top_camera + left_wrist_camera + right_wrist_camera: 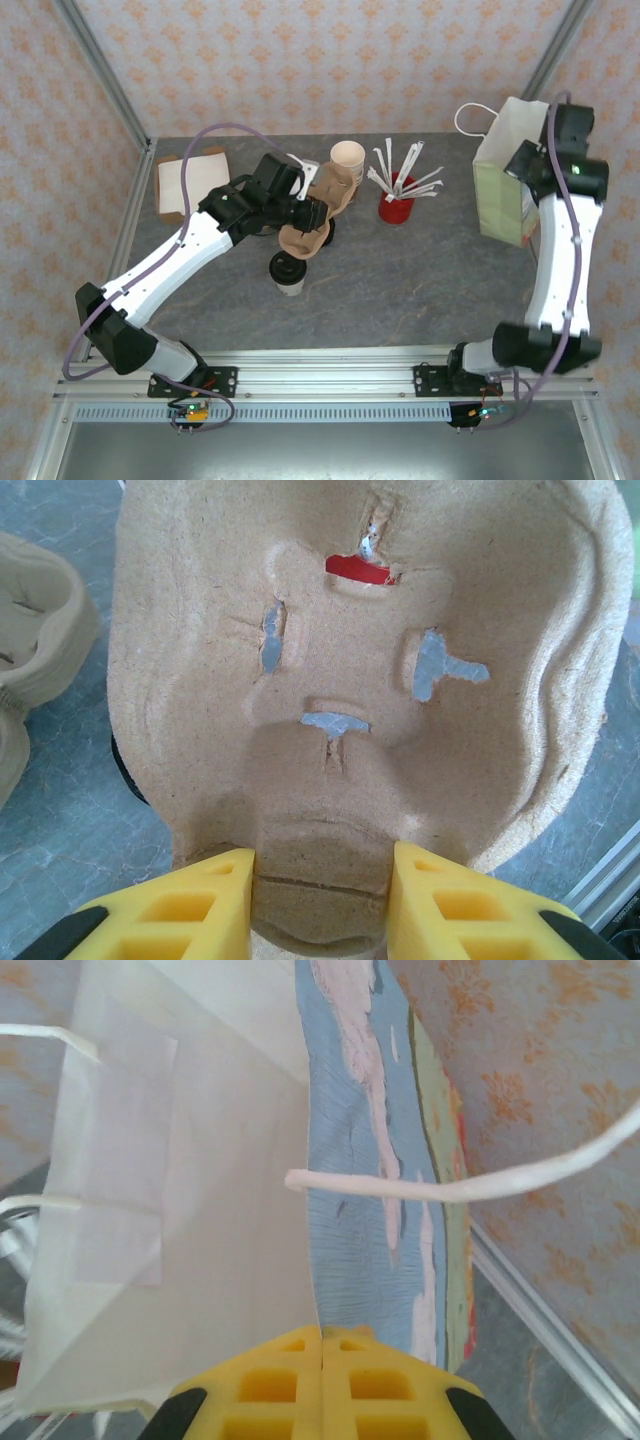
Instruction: Pack the takeout coffee
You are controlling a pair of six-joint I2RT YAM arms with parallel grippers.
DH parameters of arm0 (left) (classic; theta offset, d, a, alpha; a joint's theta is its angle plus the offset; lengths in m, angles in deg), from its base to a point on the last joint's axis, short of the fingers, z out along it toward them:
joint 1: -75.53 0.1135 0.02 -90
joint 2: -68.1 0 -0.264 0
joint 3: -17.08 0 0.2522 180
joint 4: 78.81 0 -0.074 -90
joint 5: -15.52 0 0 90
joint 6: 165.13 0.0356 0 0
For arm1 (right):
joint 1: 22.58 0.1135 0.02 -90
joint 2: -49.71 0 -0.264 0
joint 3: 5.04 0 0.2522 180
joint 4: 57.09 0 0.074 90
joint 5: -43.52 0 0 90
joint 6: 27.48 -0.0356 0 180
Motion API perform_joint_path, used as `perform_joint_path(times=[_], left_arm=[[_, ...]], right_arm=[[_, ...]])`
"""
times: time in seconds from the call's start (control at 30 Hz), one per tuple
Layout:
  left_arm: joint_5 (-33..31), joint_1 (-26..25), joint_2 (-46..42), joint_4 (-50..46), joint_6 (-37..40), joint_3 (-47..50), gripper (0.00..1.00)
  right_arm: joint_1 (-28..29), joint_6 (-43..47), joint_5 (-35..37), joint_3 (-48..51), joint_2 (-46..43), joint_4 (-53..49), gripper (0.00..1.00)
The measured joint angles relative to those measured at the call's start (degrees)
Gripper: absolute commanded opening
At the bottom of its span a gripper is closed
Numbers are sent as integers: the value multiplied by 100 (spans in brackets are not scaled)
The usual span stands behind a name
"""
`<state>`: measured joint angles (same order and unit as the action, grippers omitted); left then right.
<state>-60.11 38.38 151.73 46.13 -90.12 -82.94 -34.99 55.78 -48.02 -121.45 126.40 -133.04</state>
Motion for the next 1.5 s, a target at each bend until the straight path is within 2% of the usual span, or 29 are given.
perform_joint_path(times=[0.17, 0.27, 0.57, 0.8, 0.97, 1.27, 1.5], left_arm=[[-186, 0, -184, -17, -2, -7, 34], [-374, 0, -264, -107, -2, -83, 34], [-1014, 52, -476, -391, -17, -431, 34], [-1285, 562, -621, -621, -59, -555, 34], [-1399, 835, -754, -758, -87, -560, 34], [-1486, 870, -730, -905, -109, -789, 34], [-1486, 870, -391, -907, -127, -855, 34]], right_arm=[[26, -426, -564, 236, -1386, 2, 0], [26, -601, -968, -33, -1810, -170, 0], [306, -1318, -2599, -435, -2363, -269, 0], [645, -1895, -3576, 35, -2621, -20, 0], [769, -2146, -4004, 647, -2874, 223, 0], [1246, -2142, -4352, 1257, -2868, 391, 0], [2326, -1851, -4175, 1510, -2496, 393, 0]])
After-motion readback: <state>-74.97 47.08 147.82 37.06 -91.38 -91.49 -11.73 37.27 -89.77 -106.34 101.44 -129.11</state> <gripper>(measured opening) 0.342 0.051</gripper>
